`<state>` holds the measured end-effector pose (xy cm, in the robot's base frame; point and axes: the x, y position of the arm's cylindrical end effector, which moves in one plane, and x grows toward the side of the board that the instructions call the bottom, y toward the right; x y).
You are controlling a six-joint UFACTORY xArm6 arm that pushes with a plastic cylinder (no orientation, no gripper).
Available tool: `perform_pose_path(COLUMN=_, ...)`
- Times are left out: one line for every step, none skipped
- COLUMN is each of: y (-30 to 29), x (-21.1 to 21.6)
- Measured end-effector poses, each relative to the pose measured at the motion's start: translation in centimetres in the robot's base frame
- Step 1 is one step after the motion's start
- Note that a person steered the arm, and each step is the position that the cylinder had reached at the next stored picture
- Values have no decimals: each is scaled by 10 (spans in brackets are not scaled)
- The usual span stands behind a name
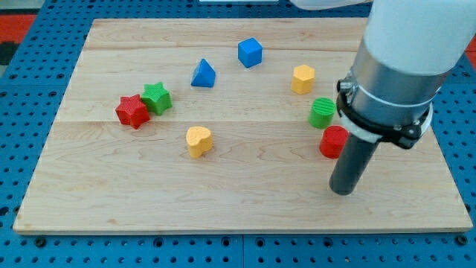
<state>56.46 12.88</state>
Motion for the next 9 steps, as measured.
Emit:
perform_pose_path(y=-14, x=13)
perform_pose_path(y=-34, x=14)
perform_pose_path(y=-98, x=18)
perform_pose_path(y=-225, x=20)
perform_pose_path(y=-353, x=11)
perform_pose_path(y=-402, x=-37)
perform_pose_path(y=-402, x=-83)
perform_pose_path(y=-393, x=-118)
perform_pose_path(y=-362, x=-147)
